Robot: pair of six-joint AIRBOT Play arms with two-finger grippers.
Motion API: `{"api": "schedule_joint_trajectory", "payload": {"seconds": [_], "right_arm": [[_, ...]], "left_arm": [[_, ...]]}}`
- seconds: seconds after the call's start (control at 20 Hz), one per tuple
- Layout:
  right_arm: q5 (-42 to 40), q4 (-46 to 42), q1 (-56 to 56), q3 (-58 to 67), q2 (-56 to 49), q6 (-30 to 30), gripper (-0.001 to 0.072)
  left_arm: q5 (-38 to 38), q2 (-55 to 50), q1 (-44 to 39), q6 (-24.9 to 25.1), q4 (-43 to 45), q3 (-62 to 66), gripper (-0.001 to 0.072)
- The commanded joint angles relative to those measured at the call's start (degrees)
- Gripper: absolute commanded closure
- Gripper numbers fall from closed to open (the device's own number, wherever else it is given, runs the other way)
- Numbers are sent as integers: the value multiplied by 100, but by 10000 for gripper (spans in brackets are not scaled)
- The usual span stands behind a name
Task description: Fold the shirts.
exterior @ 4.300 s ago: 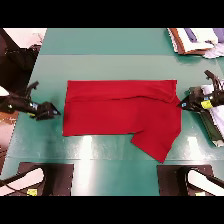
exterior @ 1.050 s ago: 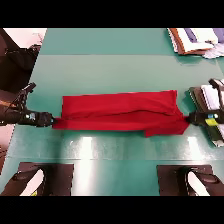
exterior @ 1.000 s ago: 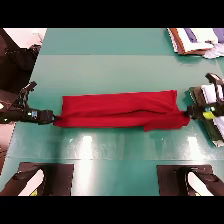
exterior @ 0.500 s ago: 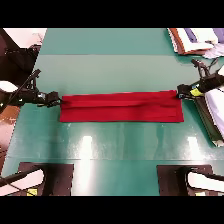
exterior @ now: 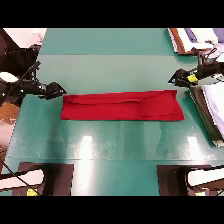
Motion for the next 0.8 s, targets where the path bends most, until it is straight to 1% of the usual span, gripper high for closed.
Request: {"api": "schedule_joint_trajectory", "payload": {"seconds": [0.0, 0.05, 0.15, 0.2, 0.25, 0.3, 0.5, 0.65, 0.75], "right_arm": [[643, 236, -372, -240, 214, -463, 208], [662, 236, -529, -511, 385, -544, 208], [533, 238, -894, -1119, 713, -702, 206], [452, 240, -1080, -1386, 815, -706, 192], [391, 271, -1279, -1620, 848, -706, 68], [387, 293, -1449, -1805, 826, -708, 14], [411, 361, -1714, -2090, 341, -1228, 15], [385, 990, -1604, -2085, -39, -1746, 15], [256, 1036, -1453, -2076, -219, -1875, 15]], "left_arm": [[-734, 52, -2, 66, -31, 297, 623], [-785, 101, -2, 96, -37, 299, 679], [-859, 179, -2, 98, -37, 299, 680], [-938, 190, -2, 94, -52, 299, 679], [-1040, 190, -2, 94, -59, 297, 679], [-1134, 190, -2, 92, -59, 297, 679], [-1246, 190, -2, 24, -63, 297, 680], [-1246, 190, -2, -125, -74, 297, 679], [-1250, 190, -2, -240, -81, 297, 680]]}}
